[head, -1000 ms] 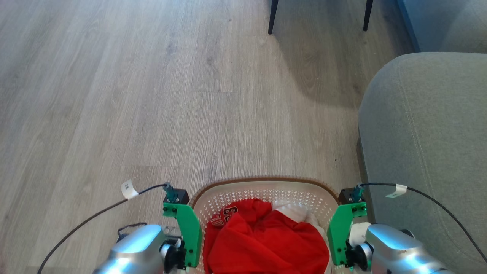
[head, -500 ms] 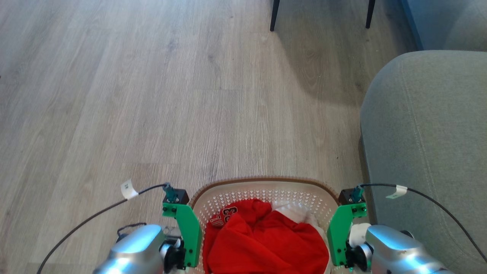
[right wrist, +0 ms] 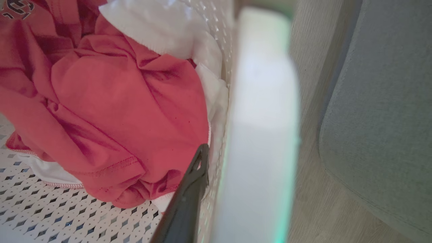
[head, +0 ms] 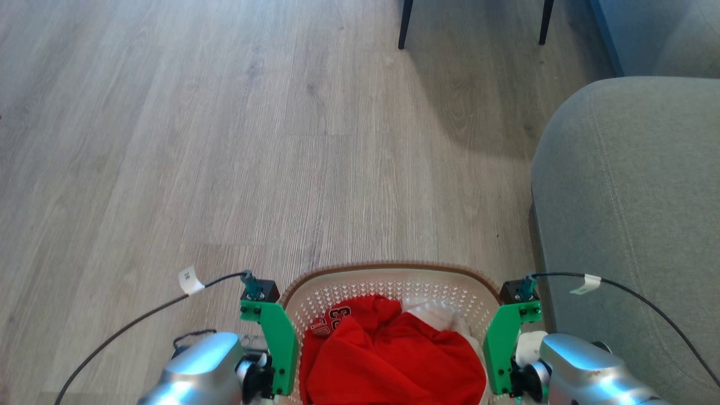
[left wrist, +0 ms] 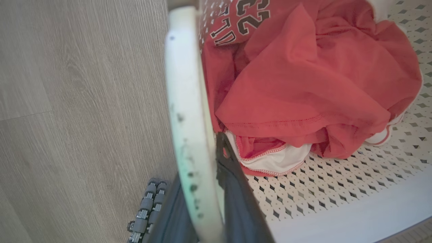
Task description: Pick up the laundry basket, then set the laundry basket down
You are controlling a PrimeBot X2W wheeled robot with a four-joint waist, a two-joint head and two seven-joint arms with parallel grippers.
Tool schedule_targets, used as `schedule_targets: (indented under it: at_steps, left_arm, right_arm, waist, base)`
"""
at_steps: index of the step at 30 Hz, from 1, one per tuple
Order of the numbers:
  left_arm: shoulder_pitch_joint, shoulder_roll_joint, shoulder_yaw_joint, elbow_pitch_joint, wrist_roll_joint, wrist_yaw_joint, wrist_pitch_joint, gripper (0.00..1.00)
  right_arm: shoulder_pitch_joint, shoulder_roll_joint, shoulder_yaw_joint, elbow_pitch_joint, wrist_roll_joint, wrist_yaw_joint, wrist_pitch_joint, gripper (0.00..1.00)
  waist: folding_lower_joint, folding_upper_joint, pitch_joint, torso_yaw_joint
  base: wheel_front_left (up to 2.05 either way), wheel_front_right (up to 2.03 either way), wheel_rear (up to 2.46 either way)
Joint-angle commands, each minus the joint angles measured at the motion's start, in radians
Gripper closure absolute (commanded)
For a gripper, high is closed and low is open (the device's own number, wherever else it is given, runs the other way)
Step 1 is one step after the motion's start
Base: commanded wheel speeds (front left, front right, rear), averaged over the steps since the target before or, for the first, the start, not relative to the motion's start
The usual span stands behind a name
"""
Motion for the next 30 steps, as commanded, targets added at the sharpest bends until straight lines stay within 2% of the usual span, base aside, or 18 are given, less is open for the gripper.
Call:
schedule_targets:
  at_steps: [1, 30]
  left_arm:
    - [-0.054, -0.018, 0.011, -0.044, 0.001, -0.03, -0.007, 1.0]
    - [-0.052, -0.018, 0.011, -0.05, 0.004, -0.03, -0.014, 1.0]
  right_arm:
    - [-0.037, 0.032, 0.019, -0.035, -0.001, 0.007, -0.014, 1.0]
    - [-0.042, 0.024, 0.048, -0.024, 0.028, 0.007, -0.023, 1.0]
  waist:
    - [-0.0001, 0.0, -0.004, 0.0]
    - [-0.0001, 0.0, 0.0, -0.003]
  base:
    - [0.0, 0.0, 0.0]
    - [0.0, 0.0, 0.0]
